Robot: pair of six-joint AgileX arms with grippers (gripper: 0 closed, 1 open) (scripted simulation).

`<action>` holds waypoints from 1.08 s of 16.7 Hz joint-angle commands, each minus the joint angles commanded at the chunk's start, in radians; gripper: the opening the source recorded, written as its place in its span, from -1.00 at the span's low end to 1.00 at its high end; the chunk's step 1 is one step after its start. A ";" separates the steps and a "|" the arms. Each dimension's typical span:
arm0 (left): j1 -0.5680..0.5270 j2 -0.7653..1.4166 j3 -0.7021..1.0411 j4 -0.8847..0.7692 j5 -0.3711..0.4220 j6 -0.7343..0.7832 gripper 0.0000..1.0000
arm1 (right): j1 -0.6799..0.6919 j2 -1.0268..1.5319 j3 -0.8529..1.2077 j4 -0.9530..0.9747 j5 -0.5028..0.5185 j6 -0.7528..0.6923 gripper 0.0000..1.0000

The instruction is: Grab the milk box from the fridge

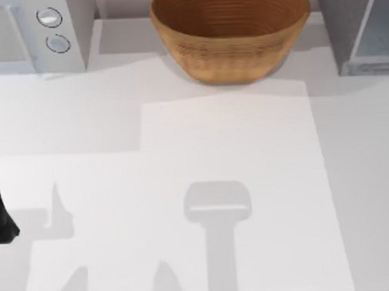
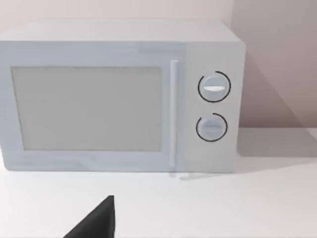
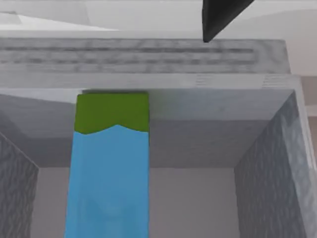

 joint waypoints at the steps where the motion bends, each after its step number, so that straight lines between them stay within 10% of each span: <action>1: 0.000 0.000 0.000 0.000 0.000 0.000 1.00 | 0.004 0.008 0.012 -0.006 0.004 0.000 1.00; 18: 0.000 0.000 0.000 0.000 0.000 0.000 1.00 | 0.242 0.353 0.789 -0.439 0.260 -0.011 1.00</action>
